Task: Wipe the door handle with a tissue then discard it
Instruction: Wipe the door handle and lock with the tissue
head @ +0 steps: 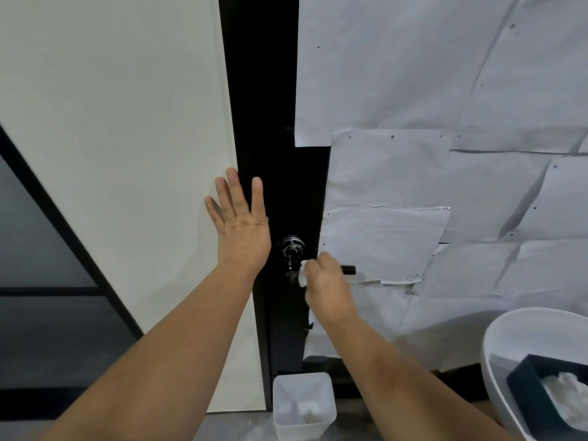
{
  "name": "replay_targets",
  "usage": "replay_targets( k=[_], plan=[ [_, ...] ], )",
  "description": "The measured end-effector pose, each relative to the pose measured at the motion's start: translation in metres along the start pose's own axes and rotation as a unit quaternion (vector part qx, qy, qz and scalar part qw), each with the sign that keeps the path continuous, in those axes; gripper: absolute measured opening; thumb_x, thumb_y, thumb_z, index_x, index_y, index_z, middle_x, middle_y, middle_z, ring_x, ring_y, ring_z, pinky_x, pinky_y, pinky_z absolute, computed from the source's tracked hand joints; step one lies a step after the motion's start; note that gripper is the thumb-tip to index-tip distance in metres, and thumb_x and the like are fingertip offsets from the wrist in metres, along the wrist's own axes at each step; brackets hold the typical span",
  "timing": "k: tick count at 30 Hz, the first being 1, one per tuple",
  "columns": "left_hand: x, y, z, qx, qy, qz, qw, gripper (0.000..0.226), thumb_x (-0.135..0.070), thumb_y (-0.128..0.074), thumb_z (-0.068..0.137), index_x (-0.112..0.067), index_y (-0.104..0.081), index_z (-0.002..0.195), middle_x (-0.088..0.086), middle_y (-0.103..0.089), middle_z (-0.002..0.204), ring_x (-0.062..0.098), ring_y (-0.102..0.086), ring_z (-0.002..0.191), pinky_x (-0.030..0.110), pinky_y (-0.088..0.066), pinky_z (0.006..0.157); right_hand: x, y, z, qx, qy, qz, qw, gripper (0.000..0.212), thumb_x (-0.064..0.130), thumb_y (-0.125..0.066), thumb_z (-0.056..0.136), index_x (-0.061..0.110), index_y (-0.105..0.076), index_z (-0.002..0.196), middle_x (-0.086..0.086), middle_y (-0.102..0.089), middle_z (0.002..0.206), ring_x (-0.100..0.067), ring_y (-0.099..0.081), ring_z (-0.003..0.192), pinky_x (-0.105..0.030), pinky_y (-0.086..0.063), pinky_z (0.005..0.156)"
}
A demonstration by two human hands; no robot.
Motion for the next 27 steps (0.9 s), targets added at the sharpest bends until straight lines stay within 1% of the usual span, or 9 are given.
replay_targets(
  k=[1,3,6,8,11,15,20,24,27],
  plan=[
    [0.000,-0.001,0.000,0.004,-0.001,0.005,1.000,0.105,-0.001,-0.058,0.084,-0.020,0.024,0.148,0.021,0.037,0.149,0.045,0.028,0.138,0.067,0.007,0.111,0.004,-0.002,-0.001,0.002,0.025,-0.009,1.000,0.032,-0.023,-0.055,0.053,0.005,-0.053,0.067,-0.010,-0.047,0.075,-0.020,-0.039,0.064,-0.025,-0.028,0.050],
    [0.000,-0.002,0.000,0.017,0.005,0.015,1.000,0.104,-0.001,-0.058,0.085,-0.027,0.019,0.150,0.021,0.038,0.149,0.043,0.034,0.135,0.067,0.008,0.111,-0.009,0.003,0.001,-0.008,0.008,0.001,1.000,0.029,-0.022,-0.057,0.056,0.004,-0.055,0.068,-0.010,-0.047,0.074,-0.021,-0.041,0.063,-0.027,-0.031,0.048],
    [0.000,-0.003,0.001,0.024,0.019,0.023,0.999,0.104,0.001,-0.059,0.083,-0.034,0.012,0.151,0.019,0.046,0.143,0.041,0.039,0.134,0.064,0.013,0.110,-0.054,0.015,0.005,-0.034,-0.112,0.036,0.992,0.015,-0.014,-0.060,0.072,0.001,-0.064,0.073,-0.011,-0.049,0.078,-0.027,-0.048,0.060,-0.032,-0.042,0.050],
    [0.000,-0.004,0.001,0.023,0.024,0.026,0.999,0.105,0.002,-0.060,0.082,-0.037,0.010,0.150,0.018,0.047,0.143,0.041,0.040,0.133,0.063,0.014,0.109,-0.064,0.020,0.009,-0.043,-0.145,0.031,0.988,0.012,-0.012,-0.058,0.076,-0.002,-0.062,0.070,-0.011,-0.047,0.078,-0.028,-0.047,0.058,-0.032,-0.041,0.049],
    [-0.001,-0.004,0.001,0.022,0.022,0.029,0.999,0.105,0.003,-0.061,0.081,-0.038,0.006,0.150,0.018,0.047,0.143,0.041,0.040,0.133,0.063,0.014,0.109,-0.036,0.014,0.015,-0.014,-0.102,0.007,0.995,0.017,-0.018,-0.053,0.064,-0.001,-0.053,0.063,-0.008,-0.039,0.077,-0.024,-0.041,0.058,-0.029,-0.031,0.048],
    [-0.001,-0.002,0.000,0.020,0.021,0.034,0.999,0.104,0.002,-0.062,0.082,-0.037,0.006,0.151,0.019,0.045,0.145,0.043,0.035,0.136,0.063,0.014,0.110,-0.008,-0.007,0.012,0.045,-0.010,0.013,0.999,0.026,-0.021,-0.055,0.064,0.005,-0.053,0.065,-0.005,-0.039,0.078,-0.019,-0.040,0.061,-0.027,-0.035,0.048],
    [0.000,-0.003,0.000,0.022,0.025,0.039,0.999,0.111,0.004,-0.064,0.079,-0.035,0.011,0.151,0.019,0.042,0.147,0.044,0.032,0.137,0.059,0.022,0.107,-0.048,0.001,0.010,0.030,-0.074,0.008,0.997,0.022,-0.021,-0.056,0.065,0.001,-0.057,0.068,-0.009,-0.043,0.077,-0.022,-0.043,0.062,-0.028,-0.038,0.050],
    [-0.001,-0.004,0.000,0.024,0.019,0.042,0.999,0.110,0.004,-0.063,0.079,-0.032,0.013,0.151,0.020,0.042,0.147,0.045,0.029,0.138,0.064,0.014,0.110,-0.019,-0.006,0.011,0.044,-0.037,-0.007,0.998,0.029,-0.023,-0.052,0.058,0.004,-0.053,0.066,-0.007,-0.040,0.079,-0.020,-0.040,0.065,-0.019,-0.029,0.050],
    [-0.003,-0.002,0.000,0.015,0.013,0.044,0.999,0.107,-0.001,-0.063,0.082,-0.028,0.012,0.152,0.019,0.041,0.147,0.045,0.028,0.139,0.067,0.006,0.111,0.001,-0.023,0.014,0.081,0.030,-0.002,0.996,0.029,-0.021,-0.050,0.062,0.006,-0.054,0.072,-0.008,-0.043,0.084,-0.019,-0.042,0.072,-0.026,-0.041,0.054]
  ],
)
Point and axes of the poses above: each hand's wrist, its own z-axis towards the middle knuckle, its own y-axis out of the back of the hand, x = y × z, the point moved 7 cm from there along z, towards the middle knuckle
